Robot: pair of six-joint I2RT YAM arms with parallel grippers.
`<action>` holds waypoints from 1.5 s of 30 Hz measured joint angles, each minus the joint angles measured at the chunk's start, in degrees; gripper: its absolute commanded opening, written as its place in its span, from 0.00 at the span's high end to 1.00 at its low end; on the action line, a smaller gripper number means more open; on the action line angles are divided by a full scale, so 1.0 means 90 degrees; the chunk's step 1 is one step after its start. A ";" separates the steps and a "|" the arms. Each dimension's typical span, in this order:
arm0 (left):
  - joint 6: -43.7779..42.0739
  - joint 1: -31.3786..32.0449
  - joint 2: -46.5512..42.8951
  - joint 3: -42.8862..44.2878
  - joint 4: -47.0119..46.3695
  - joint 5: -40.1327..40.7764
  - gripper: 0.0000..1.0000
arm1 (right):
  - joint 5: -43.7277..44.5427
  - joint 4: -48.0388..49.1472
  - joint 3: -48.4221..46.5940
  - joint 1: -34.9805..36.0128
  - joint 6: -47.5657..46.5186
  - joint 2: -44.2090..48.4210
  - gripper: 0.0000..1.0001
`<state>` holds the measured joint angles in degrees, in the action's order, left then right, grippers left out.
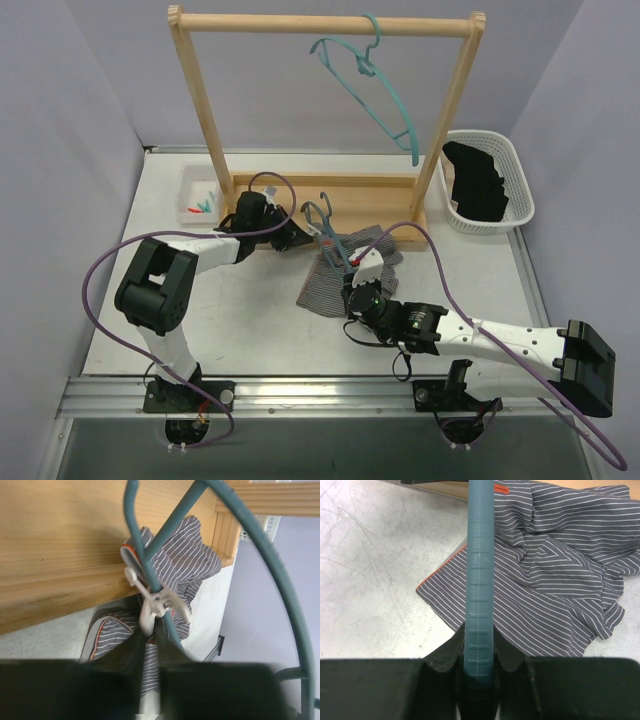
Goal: Remove the underwear clipped to the hanger
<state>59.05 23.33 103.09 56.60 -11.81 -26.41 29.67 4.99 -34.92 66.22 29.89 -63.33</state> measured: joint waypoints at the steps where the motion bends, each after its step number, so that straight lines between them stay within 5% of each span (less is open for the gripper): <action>1: -0.0027 -0.0007 0.0000 0.0000 -0.0017 -0.0010 0.55 | 0.0007 0.0002 0.0000 0.0000 -0.0002 0.0000 1.00; 2: 0.0007 -0.0015 0.0000 0.0000 -0.0053 -0.0010 0.44 | 0.0007 0.0000 0.0000 0.0000 -0.0002 0.0000 1.00; 3: 0.0005 -0.0022 -0.0002 0.0000 -0.0087 -0.0010 0.23 | 0.0000 0.0002 0.0000 0.0000 -0.0002 0.0000 1.00; 5: 0.0027 -0.0032 -0.0034 -0.0002 -0.0117 0.0017 0.07 | 0.0000 0.0002 0.0000 0.0012 -0.0002 0.0000 1.00; 17: 0.0044 -0.0070 -0.0192 0.0027 -0.0112 0.0068 0.00 | -0.0007 0.0000 0.0000 0.0024 -0.0019 0.0000 1.00; 29: 0.0085 -0.0124 0.0333 0.0488 -0.0134 -0.0102 0.46 | -0.0015 0.0000 0.0000 0.0024 -0.0053 -0.0002 1.00; 34: 0.0107 -0.0153 0.0372 0.0488 -0.0143 -0.0143 0.97 | 0.0007 0.0017 0.0000 0.0022 -0.0058 -0.0002 1.00; 45: 0.0172 -0.0158 0.0296 0.0311 -0.0274 -0.0253 0.98 | 0.0112 -0.0005 0.0000 0.0024 -0.0036 -0.0053 1.00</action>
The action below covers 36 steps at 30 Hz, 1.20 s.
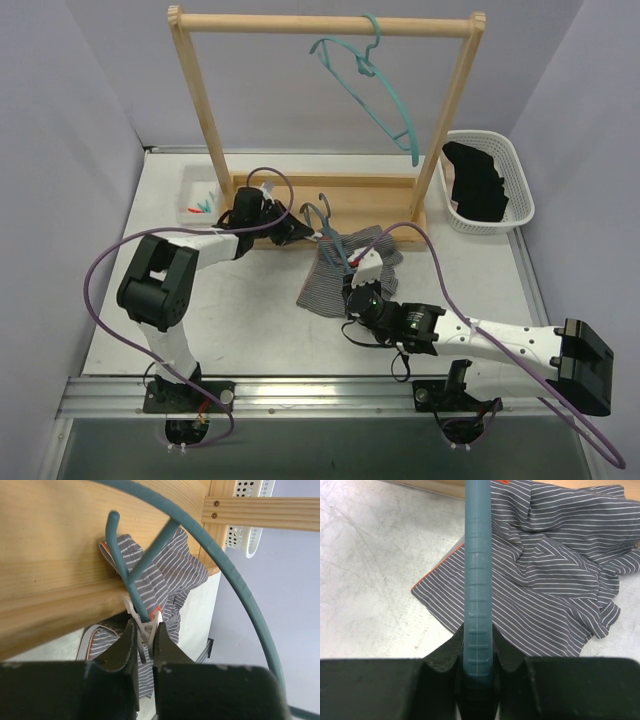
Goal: Remove the underwear clipped to the hanger
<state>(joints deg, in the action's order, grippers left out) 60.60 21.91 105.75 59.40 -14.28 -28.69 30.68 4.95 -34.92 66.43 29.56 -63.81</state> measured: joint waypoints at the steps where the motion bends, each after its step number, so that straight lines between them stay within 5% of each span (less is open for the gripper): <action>1: 0.0019 0.0000 -0.0063 -0.0066 -0.0002 -0.0015 0.97 | 0.0029 0.0000 0.0000 0.0000 0.0024 -0.0022 1.00; 12: -0.0216 -0.0459 -0.1787 -0.0719 0.0243 -0.0117 0.98 | 0.0510 -0.0284 0.0000 -0.0053 0.0284 -0.0121 1.00; 24: -0.1673 -0.2982 -0.4629 -0.1498 0.2764 0.0160 0.98 | 0.0702 -0.0432 0.0024 -0.0260 0.0376 0.0614 1.00; 29: -0.1885 -0.3798 -0.3912 -0.1073 0.2890 0.0289 0.98 | 0.0707 -0.0447 0.0039 -0.0265 0.0374 0.0719 1.00; 36: -0.1642 -0.3985 -0.1960 -0.0117 0.2271 0.0678 0.98 | 0.0661 -0.0486 0.0041 -0.0296 0.0369 0.0913 1.00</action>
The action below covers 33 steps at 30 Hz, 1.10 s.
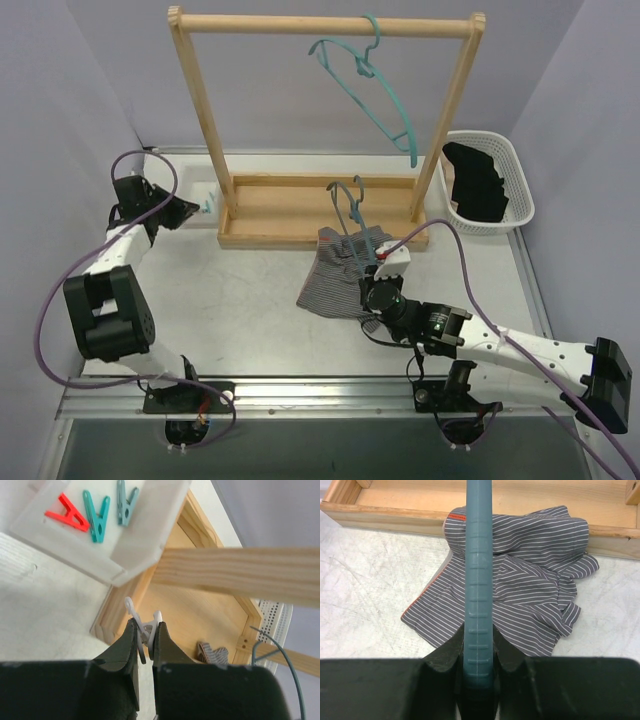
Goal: Remove the underwear clipped to the hanger
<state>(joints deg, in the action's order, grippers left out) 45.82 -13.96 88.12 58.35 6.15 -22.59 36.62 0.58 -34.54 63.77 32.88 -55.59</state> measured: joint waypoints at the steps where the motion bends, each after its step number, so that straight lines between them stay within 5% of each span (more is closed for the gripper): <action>1: 0.0017 0.0002 0.0236 0.0185 -0.0022 0.0068 0.97 | -0.0002 -0.0007 0.0000 0.0000 -0.0005 0.0044 1.00; 5: 0.0032 0.0027 0.1083 0.1008 -0.0117 0.0449 0.97 | -0.0070 -0.0024 0.0000 0.0000 -0.0044 0.0223 1.00; 7: 0.0017 0.0032 0.1416 0.1389 -0.0170 0.0636 0.89 | -0.0131 -0.0051 0.0000 0.0000 -0.0075 0.0274 1.00; 8: -0.0002 0.0039 0.1554 0.1557 -0.0172 0.0709 0.70 | -0.0158 -0.0061 0.0000 0.0000 -0.0095 0.0282 1.00; 10: -0.0078 0.0046 0.1819 0.1921 -0.0165 0.0828 0.50 | -0.0216 -0.0087 0.0000 0.0000 -0.0136 0.0287 1.00; 11: -0.0138 0.0049 0.1936 0.2072 -0.0170 0.0869 0.22 | -0.0243 -0.0097 0.0000 0.0002 -0.0153 0.0287 1.00; 12: -0.0189 0.0061 0.2008 0.2166 -0.0175 0.0916 0.07 | -0.0267 -0.0104 0.0000 0.0002 -0.0172 0.0287 1.00; 19: -0.0236 0.0126 0.1965 0.2086 -0.0185 0.1015 0.06 | -0.0289 -0.0294 -0.0158 0.0039 -0.0328 0.0287 1.00; 26: -0.0182 0.0260 0.0886 0.1287 0.0087 0.1015 0.06 | -0.0590 -0.0308 -0.0527 0.0219 -0.0889 0.0522 1.00; 33: -0.0146 0.0605 -0.1059 0.0580 0.0282 0.0933 0.06 | -0.0748 -0.0529 -0.2552 0.0172 -0.1630 -0.0177 1.00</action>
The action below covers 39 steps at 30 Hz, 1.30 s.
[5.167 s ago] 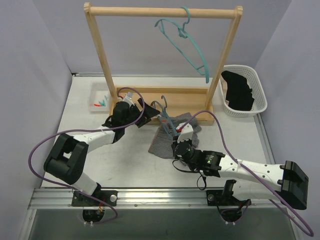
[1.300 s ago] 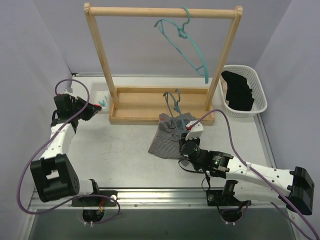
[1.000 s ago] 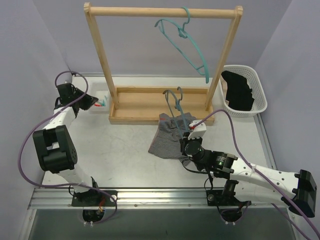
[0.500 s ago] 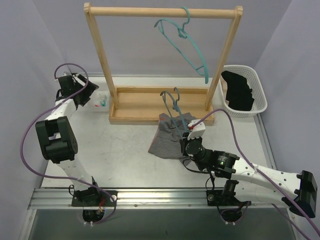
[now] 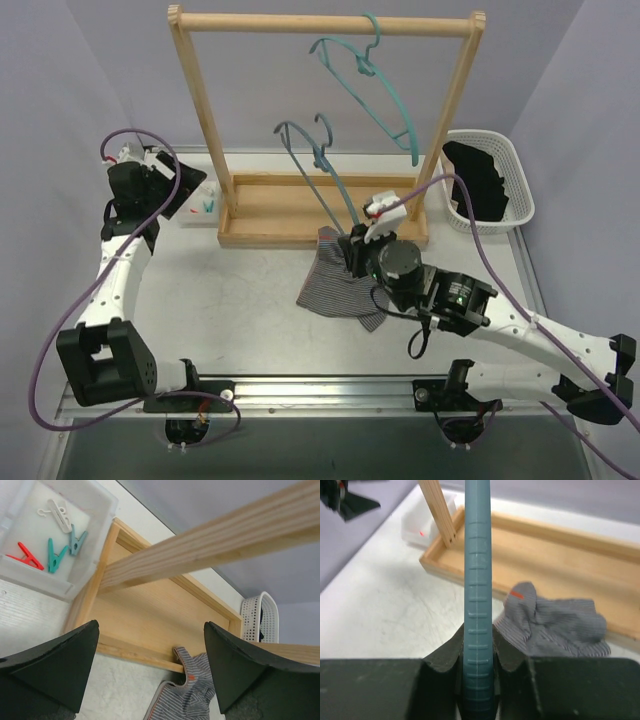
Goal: Remove the underwear clipped to the hanger
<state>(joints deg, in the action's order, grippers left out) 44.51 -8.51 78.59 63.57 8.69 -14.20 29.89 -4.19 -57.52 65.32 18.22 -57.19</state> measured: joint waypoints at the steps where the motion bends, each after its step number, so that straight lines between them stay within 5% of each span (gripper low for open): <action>1: -0.0019 0.0029 -0.0236 -0.0083 0.0053 -0.0029 0.06 | -0.0073 -0.0080 -0.0420 -0.0095 -0.0070 -0.0257 1.00; 12: -0.0461 0.0032 -0.1991 -0.0920 0.0687 -0.0253 0.06 | -0.0748 -0.0393 -0.2759 -0.0937 -0.1078 -0.1705 1.00; 22: -0.0508 0.0032 -0.2176 -0.1688 0.0835 -0.0600 0.06 | -0.1962 -0.0848 -0.4473 -0.2489 -0.1132 -0.2594 1.00; 39: -0.0512 0.0032 -0.2647 -0.1688 0.0971 -0.0787 0.06 | -0.3332 -0.1151 -0.5122 -0.3349 -0.0583 -0.3291 1.00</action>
<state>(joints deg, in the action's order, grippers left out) 39.90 -8.23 54.76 48.38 17.43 -21.28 -0.10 -14.55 -103.61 35.18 12.97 -86.80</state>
